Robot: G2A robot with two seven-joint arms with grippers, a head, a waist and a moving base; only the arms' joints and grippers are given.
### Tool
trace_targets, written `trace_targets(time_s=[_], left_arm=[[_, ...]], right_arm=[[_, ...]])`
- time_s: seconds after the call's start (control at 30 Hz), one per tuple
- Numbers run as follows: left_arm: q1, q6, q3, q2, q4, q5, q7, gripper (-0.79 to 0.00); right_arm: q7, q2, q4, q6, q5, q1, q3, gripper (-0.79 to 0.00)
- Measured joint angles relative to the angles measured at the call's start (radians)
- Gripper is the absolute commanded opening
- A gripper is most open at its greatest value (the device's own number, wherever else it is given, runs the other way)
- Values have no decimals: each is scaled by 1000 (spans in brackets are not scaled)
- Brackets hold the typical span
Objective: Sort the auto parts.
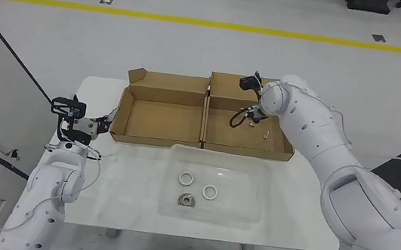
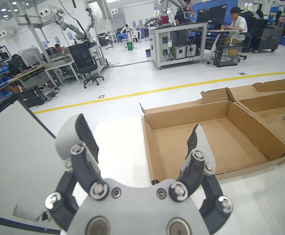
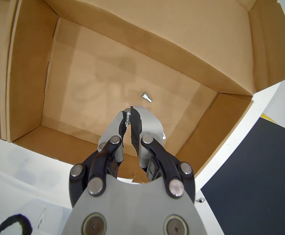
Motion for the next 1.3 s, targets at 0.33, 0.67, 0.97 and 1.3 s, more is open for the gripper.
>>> trace_targets(time_s=[0.33,0.67,0.97,1.3], left_arm=[[0,0,0,0,0,0,0,0],[0,0,0,0,0,0,0,0],[0,0,0,0,0,0,0,0],[0,0,0,0,0,0,0,0]], right_arm=[[-31,-70,175,-25,13,34,-38,-785],[-47,-121,289,-40,13,46,-54,-785],[-60,-151,355,-48,11,54,-55,-560],[-84,-169,401,-58,12,66,-46,-231]])
